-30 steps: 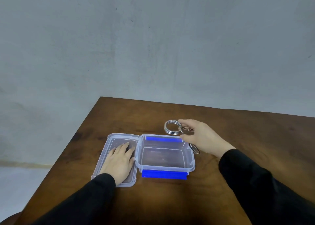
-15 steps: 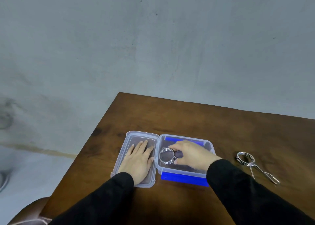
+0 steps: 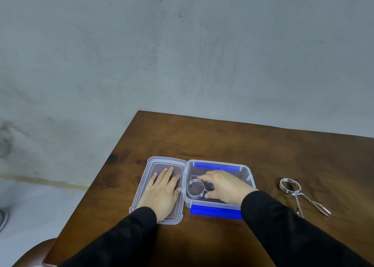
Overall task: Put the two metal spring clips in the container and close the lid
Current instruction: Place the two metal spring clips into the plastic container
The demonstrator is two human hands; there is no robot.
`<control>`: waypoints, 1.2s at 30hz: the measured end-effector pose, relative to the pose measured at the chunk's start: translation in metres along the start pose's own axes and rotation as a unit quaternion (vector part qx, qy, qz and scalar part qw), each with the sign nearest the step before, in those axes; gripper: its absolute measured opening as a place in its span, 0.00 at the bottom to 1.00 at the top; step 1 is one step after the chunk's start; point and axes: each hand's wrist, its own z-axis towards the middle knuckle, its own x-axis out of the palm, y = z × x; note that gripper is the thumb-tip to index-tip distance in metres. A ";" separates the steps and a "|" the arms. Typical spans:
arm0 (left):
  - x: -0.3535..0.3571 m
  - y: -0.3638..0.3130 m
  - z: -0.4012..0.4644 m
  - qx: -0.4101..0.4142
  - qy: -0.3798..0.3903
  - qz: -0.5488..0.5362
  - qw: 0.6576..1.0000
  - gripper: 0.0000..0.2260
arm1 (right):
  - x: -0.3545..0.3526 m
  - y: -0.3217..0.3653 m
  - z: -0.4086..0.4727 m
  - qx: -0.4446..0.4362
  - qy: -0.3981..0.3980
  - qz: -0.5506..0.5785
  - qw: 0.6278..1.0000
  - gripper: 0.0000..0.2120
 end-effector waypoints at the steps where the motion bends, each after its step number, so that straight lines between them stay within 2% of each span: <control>1: 0.000 0.000 0.000 -0.001 0.000 0.000 1.000 0.25 | 0.001 -0.001 0.000 0.002 0.000 -0.002 1.000 0.26; 11: -0.001 0.000 0.000 -0.001 0.002 -0.009 1.000 0.25 | 0.004 -0.003 0.001 0.011 -0.002 -0.009 1.000 0.27; 14: -0.001 0.000 0.000 0.000 0.002 -0.012 1.000 0.24 | -0.006 -0.001 -0.007 0.023 -0.004 0.027 0.999 0.26; 16: -0.001 0.000 0.000 0.000 0.002 -0.013 1.000 0.24 | -0.023 -0.003 -0.015 0.034 -0.071 0.060 0.995 0.20; 19: -0.002 -0.001 0.000 0.001 0.000 -0.011 1.000 0.25 | -0.050 -0.024 -0.034 0.066 -0.257 0.085 0.960 0.13; 21: -0.002 -0.001 0.000 0.001 0.001 -0.016 1.000 0.24 | -0.066 -0.048 -0.052 0.125 -0.311 0.096 0.937 0.12; 25: 0.000 0.001 0.001 -0.001 0.003 -0.026 1.000 0.23 | -0.072 -0.108 -0.094 0.271 -0.274 0.082 0.919 0.20; 30: 0.002 0.001 0.002 -0.004 0.001 -0.037 0.999 0.22 | -0.036 -0.149 -0.147 0.391 -0.162 0.054 0.904 0.38; 33: 0.001 0.002 0.003 -0.005 0.006 -0.031 0.999 0.23 | -0.008 -0.157 -0.166 0.415 -0.146 0.074 0.895 0.36; 36: 0.000 0.000 0.004 -0.006 0.016 -0.033 0.999 0.23 | 0.012 -0.158 -0.171 0.422 -0.193 0.057 0.884 0.36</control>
